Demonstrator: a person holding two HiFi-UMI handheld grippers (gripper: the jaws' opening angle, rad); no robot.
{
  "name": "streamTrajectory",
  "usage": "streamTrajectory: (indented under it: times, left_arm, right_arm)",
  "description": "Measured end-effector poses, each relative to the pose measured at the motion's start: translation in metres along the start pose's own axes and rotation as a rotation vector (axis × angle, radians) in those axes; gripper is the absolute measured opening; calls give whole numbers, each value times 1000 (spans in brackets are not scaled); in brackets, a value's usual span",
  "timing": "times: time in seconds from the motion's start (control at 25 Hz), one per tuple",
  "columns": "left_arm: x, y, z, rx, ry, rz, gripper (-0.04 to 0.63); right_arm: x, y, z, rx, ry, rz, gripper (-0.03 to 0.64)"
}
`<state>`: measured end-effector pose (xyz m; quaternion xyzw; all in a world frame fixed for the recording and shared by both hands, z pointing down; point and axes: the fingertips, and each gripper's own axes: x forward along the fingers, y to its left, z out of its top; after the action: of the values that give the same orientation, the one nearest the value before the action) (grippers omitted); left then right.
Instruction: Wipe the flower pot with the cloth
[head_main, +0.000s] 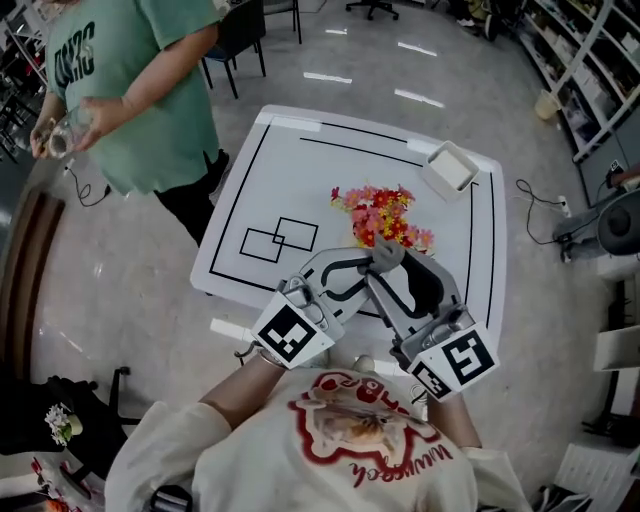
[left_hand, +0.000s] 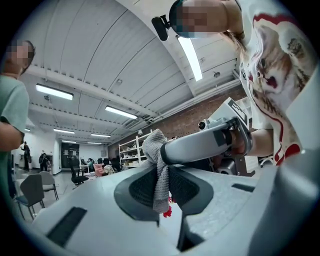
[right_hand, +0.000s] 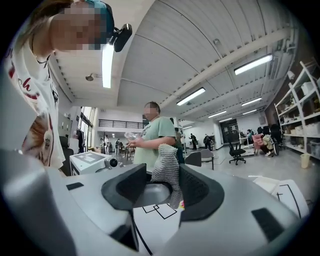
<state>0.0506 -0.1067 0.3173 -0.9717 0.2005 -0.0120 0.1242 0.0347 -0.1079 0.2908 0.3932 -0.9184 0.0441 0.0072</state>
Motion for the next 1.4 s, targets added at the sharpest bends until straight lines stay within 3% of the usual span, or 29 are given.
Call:
streamTrajectory:
  times: [0.32, 0.48, 0.72, 1.0, 1.28, 1.4]
  left_arm:
    - [-7, 4, 10, 37, -4, -10, 46]
    - [-10, 13, 12, 53, -7, -19, 46]
    - [-14, 16, 13, -2, -28, -56, 51]
    - [-20, 15, 14, -14, -64, -80, 57]
    - [-5, 43, 11, 4, -77, 9, 57]
    - [4, 63, 16, -140, -126, 127, 57]
  right_arm:
    - [12, 2, 7, -7, 15, -32, 181]
    - [22, 4, 13, -57, 11, -35, 136]
    - [25, 6, 18, -116, -23, -81, 69]
    - [20, 2, 24, -96, -94, -116, 57]
    - [-4, -49, 37, -98, -140, -156, 54]
    - [-12, -76, 41, -85, -151, -160, 54]
